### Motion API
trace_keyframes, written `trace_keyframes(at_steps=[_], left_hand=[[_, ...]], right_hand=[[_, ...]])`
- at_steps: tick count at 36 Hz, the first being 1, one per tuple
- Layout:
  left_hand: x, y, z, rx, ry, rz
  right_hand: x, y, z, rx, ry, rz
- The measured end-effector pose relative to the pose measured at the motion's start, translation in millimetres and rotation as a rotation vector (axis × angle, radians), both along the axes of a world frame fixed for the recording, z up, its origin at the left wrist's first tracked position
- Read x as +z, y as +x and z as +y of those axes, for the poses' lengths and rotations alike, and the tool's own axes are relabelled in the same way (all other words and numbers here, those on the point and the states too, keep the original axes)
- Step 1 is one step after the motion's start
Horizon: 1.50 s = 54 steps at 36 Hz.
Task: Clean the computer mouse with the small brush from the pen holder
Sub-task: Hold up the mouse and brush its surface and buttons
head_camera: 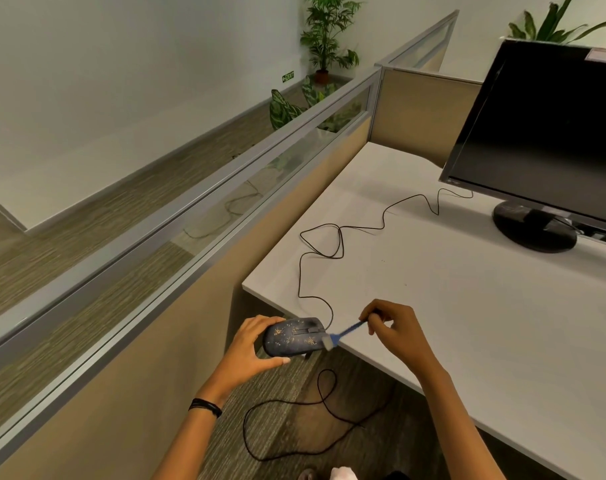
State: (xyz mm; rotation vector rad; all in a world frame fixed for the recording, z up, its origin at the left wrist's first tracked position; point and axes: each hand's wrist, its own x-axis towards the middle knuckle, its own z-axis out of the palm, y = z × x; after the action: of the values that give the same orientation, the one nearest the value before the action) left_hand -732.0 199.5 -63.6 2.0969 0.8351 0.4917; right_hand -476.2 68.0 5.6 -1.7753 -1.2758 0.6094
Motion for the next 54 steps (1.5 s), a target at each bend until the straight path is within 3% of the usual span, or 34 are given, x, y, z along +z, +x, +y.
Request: trace_keyframes(at_steps=[24,29,33,40,46,54], left_hand=[[4.7,-2.4,-3.2,0.008,-0.029,-0.002],[5.6,-3.0,-4.0,0.005,-0.029,-0.003],[6.0,-3.4,-4.7,0.002,-0.030,-0.002],[7.1,-5.3,-3.0,0.001,-0.030,-0.004],[7.0,-5.5,-2.4,0.003,-0.035,-0.005],[5.8,-6.6,-2.2,0.006,-0.021,-0.020]], right_hand=[[0.0,-3.7,-0.4,0.053,-0.003,-0.015],[-4.5,-2.2,0.8,-0.029,-0.043,-0.077],[-1.1,-6.1,1.7,-0.055,0.033,-0.013],[-7.2,-4.2,0.9,-0.097,-0.005,-0.030],[-1.6,-10.6,2.7,-0.048,0.047,0.103],[-3.7,-9.9,3.5,-0.092,0.071,0.085]])
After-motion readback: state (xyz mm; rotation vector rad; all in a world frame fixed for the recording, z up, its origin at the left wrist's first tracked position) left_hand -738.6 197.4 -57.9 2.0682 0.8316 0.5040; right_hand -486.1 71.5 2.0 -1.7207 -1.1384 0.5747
